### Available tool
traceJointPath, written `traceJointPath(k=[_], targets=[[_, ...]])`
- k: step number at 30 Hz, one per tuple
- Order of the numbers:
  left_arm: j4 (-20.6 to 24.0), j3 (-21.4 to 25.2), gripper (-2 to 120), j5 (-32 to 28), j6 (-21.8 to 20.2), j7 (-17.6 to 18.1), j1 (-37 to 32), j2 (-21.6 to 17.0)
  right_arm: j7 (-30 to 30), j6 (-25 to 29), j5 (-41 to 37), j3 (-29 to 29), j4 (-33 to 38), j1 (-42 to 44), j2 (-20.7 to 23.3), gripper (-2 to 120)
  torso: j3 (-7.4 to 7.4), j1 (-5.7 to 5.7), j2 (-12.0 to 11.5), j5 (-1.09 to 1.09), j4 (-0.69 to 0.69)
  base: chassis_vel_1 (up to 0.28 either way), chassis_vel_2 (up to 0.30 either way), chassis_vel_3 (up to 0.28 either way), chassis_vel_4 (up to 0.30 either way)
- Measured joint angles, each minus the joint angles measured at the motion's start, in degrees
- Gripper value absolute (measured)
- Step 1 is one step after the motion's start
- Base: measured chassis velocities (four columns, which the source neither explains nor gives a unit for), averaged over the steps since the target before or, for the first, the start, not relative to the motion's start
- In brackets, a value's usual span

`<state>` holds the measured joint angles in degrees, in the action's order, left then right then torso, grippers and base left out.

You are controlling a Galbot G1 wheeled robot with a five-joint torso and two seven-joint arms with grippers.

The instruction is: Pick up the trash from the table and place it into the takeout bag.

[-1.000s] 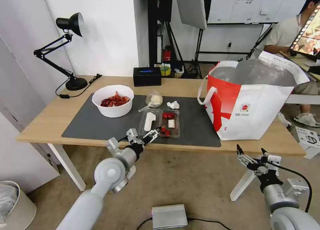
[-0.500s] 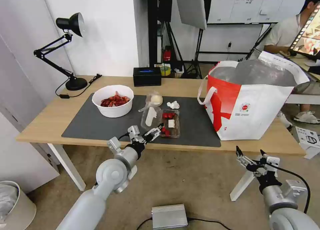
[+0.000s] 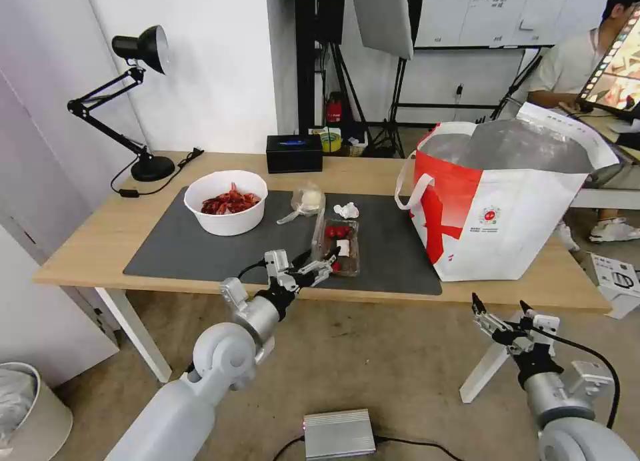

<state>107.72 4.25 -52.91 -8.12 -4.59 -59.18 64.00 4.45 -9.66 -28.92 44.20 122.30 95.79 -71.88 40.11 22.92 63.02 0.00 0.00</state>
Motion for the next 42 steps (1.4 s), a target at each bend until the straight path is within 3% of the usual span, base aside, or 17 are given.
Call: traceJointPath(k=[4,17,20,25,38,40,42], targets=[[-1.9,-0.8,100,6.7,3.2,-3.8,0.9,-0.4,-0.2,0.0,0.0,-0.2,0.0,0.1,-0.1,100,0.0,0.0,0.0,0.0,0.0,0.0,0.0,0.0,0.0],[-3.1,-2.5,100,12.6,6.8,-11.6,1.4,0.1,-0.3,0.2,-0.1,0.0,-0.1,0.1,-0.2,100,0.0,0.0,0.0,0.0,0.0,0.0,0.0,0.0,0.0],[-4.0,-2.7,100,17.4,8.5,-14.3,2.1,0.1,-0.3,0.4,-0.3,0.0,-0.1,0.1,-0.3,100,0.0,0.0,0.0,0.0,0.0,0.0,0.0,0.0,0.0],[-6.0,-2.8,100,22.8,10.5,-14.5,3.4,0.4,-0.3,0.5,-0.6,-0.2,0.1,0.2,-0.3,100,0.0,0.0,0.0,0.0,0.0,0.0,0.0,0.0,0.0],[-11.8,-4.4,57,26.1,10.9,-9.1,9.4,-0.1,-1.9,1.7,-3.3,-3.5,1.9,-1.6,0.7,100,0.0,0.0,0.0,0.0,-0.01,0.0,0.0,0.0,0.0],[-12.7,-4.8,45,26.6,10.1,-7.6,10.2,0.1,-2.4,1.9,-4.0,-4.6,2.4,-2.6,1.3,100,0.0,0.0,0.0,0.0,0.0,0.0,0.0,0.0,0.0],[-13.0,-4.8,43,26.7,9.9,-7.4,10.4,0.2,-2.5,2.0,-4.1,-4.7,2.4,-2.7,1.3,100,0.0,0.0,0.0,0.0,0.0,0.0,0.0,0.0,0.0]])
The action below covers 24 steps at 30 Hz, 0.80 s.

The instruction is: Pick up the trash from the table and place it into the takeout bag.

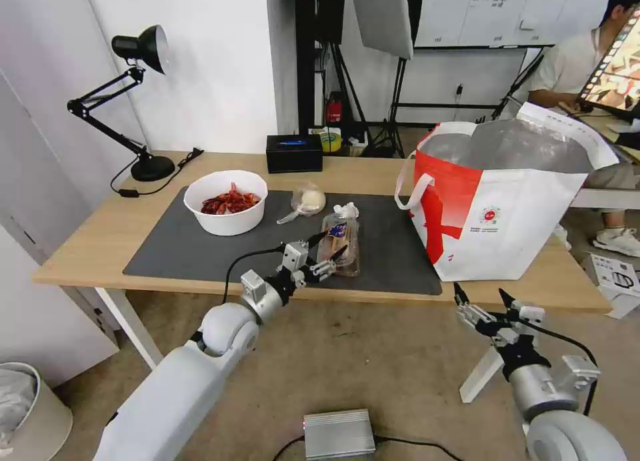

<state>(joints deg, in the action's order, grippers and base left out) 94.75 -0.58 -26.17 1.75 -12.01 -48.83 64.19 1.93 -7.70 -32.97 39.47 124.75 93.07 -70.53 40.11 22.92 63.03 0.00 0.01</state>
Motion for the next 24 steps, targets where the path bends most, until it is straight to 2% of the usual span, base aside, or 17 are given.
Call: traceJointPath(k=[1,3,6,10,11,24], targets=[[-0.7,-0.3,35,0.4,-0.6,0.5,0.4,0.2,-0.2,0.1,-0.5,-0.7,0.3,-0.7,0.2,100,0.0,0.0,0.0,0.0,0.0,0.0,0.0,0.0,0.0],[-1.2,-0.8,32,0.5,-1.0,0.7,0.7,0.4,-0.3,0.1,-1.3,-1.2,0.5,-1.1,0.4,100,0.0,0.0,0.0,0.0,0.01,0.0,0.0,0.0,0.0],[-2.3,-2.6,14,0.6,-2.1,0.7,1.9,0.6,-0.2,0.2,-3.8,-2.7,0.6,-2.9,0.8,100,-0.01,0.0,0.0,-0.01,-0.01,0.0,0.0,0.0,0.0],[-2.5,-2.9,9,0.6,-2.3,0.7,2.1,0.7,0.0,0.2,-4.4,-3.2,0.5,-3.9,0.9,100,-0.01,0.0,0.0,0.0,-0.01,0.0,0.0,0.0,0.0],[-2.9,-3.3,0,0.6,-2.7,0.7,2.3,0.7,0.8,0.0,-5.8,-4.1,-0.1,-5.7,1.0,100,-0.01,0.0,0.0,0.0,0.0,0.0,0.0,0.0,0.0],[-3.7,-5.0,0,1.8,-3.4,0.5,3.7,0.6,4.4,-2.8,-11.6,-8.6,-5.6,-15.4,0.3,100,0.0,0.0,0.0,0.0,-0.01,0.0,0.0,0.0,0.0]])
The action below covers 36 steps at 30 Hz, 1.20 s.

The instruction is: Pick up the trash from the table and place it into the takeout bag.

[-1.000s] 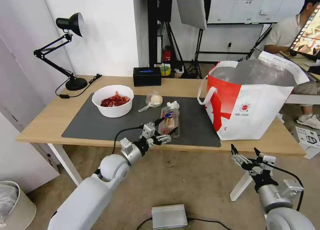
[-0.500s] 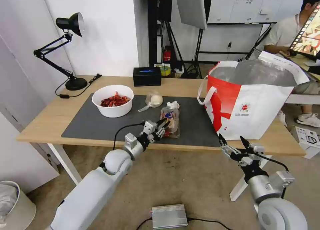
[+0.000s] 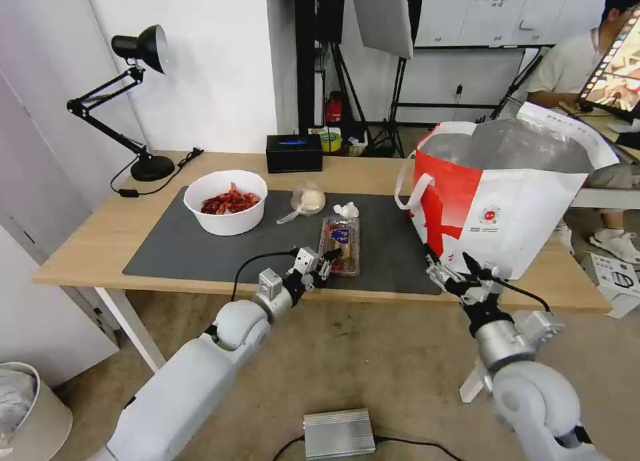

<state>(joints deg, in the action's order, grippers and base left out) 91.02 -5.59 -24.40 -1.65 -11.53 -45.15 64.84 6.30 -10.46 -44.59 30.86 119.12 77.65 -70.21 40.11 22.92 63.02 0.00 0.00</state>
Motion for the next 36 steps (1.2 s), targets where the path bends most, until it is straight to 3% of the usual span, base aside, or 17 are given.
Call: traceJointPath(k=[20,36], targets=[[-1.0,-0.2,0,0.6,0.0,-0.1,1.0,-1.3,10.8,-8.2,-27.6,-6.6,-10.6,-17.8,-3.9,100,0.0,0.0,0.0,0.0,0.0,0.0,0.0,0.0,0.0],[-0.4,-0.1,0,1.3,0.0,0.0,0.5,-1.9,16.8,-18.2,-36.1,-8.2,-20.8,-27.3,-7.8,100,0.01,0.0,0.0,0.0,0.0,0.0,0.0,0.0,0.0]])
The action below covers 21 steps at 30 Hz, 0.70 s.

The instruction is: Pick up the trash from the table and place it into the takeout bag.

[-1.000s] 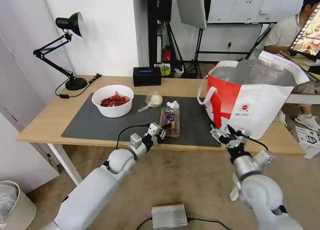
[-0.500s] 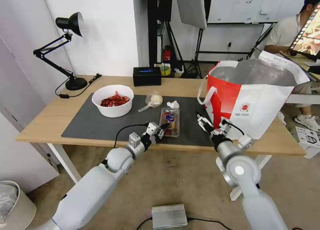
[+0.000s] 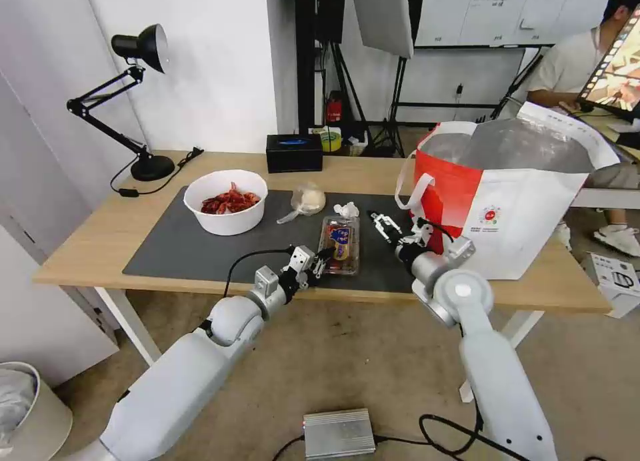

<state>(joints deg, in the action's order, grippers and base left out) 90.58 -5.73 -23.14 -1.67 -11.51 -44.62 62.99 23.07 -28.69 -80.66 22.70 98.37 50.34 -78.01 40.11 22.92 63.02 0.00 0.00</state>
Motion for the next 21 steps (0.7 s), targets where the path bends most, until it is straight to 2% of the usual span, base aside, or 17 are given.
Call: traceJointPath(k=[9,21], targets=[[0.4,0.1,0,0.2,0.0,0.0,-0.3,0.3,0.9,-2.2,-0.1,-1.2,-1.7,-0.7,-2.0,100,-0.01,0.0,0.0,0.0,0.0,0.0,0.0,0.0,0.0],[0.7,0.5,0,0.2,0.0,0.0,-0.6,0.3,1.1,-2.1,1.8,-2.4,-3.9,-2.0,-3.5,100,-0.01,0.0,0.0,0.01,-0.01,0.0,0.0,0.0,0.0]])
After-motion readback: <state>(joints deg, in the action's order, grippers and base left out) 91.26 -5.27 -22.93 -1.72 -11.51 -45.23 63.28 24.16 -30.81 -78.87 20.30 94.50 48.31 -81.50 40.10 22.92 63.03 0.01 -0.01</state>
